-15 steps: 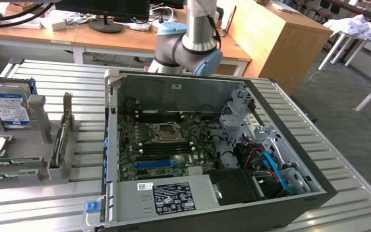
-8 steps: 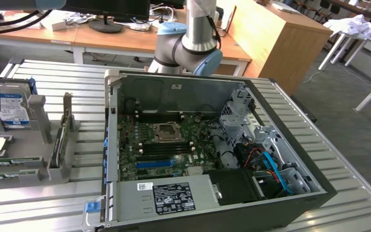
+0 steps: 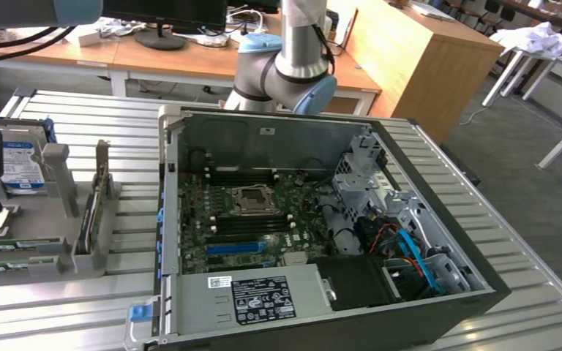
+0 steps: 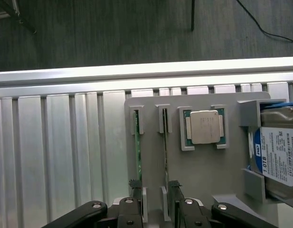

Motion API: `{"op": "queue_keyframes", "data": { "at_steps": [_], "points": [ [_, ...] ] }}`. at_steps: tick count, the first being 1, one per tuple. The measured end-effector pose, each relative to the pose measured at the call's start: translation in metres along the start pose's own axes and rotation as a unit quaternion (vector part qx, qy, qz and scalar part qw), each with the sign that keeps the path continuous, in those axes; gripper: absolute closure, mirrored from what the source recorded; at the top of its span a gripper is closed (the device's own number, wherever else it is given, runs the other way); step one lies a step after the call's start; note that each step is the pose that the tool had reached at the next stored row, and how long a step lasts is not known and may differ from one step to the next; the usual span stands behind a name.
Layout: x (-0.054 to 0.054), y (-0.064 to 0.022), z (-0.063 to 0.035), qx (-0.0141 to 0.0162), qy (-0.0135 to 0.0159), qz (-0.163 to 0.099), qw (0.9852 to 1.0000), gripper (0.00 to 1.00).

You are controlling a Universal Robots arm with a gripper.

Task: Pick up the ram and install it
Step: 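Pick up the ram and move it above insertion slot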

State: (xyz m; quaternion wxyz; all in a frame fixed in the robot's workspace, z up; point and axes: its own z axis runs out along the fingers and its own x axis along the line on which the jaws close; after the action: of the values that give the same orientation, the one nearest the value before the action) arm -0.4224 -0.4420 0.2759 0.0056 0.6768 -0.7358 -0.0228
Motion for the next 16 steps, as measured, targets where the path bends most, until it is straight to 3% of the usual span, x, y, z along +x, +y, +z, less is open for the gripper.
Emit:
{"op": "queue_keyframes", "data": {
  "at_steps": [16],
  "points": [
    [0.000, -0.0008, 0.0186, 0.0000, 0.0000, 0.000, 1.0000, 0.64]
  ]
}}
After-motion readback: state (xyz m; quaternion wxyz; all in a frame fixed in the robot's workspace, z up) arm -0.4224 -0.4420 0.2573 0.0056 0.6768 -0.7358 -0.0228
